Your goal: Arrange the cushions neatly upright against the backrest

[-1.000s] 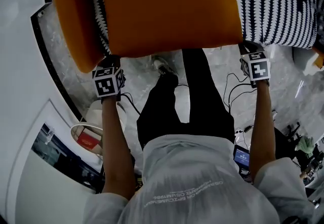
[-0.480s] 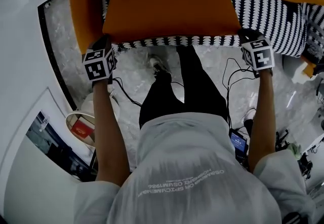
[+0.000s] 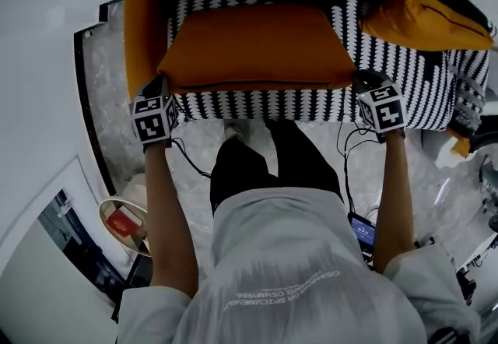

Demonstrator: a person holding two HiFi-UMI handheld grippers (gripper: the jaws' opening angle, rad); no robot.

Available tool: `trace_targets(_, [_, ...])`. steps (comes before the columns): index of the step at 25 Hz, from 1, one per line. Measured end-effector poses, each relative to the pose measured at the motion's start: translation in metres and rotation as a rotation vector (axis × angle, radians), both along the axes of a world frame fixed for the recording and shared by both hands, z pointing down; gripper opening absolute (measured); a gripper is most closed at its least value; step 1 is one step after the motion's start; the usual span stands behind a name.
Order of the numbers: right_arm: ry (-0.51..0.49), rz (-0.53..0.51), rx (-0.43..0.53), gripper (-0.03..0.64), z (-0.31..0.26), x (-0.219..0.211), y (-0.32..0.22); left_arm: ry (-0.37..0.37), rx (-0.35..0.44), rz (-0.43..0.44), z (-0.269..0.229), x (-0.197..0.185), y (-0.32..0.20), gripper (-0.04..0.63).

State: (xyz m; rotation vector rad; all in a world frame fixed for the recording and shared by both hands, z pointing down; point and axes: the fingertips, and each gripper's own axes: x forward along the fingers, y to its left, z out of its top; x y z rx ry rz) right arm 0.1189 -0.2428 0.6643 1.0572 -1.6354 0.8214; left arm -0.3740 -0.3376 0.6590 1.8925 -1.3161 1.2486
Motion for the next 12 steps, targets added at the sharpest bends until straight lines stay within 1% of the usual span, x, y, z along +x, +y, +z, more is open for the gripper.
trace_targets(6, [0.016,0.029,0.024,0.029,-0.011,0.003,-0.040,0.027,0.025,-0.009,-0.008,0.003,-0.040,0.023])
trace_targets(12, [0.037,0.116,0.044,0.029,-0.007,0.016,-0.080,0.066,0.042,0.027,-0.011,0.013,-0.086,0.023])
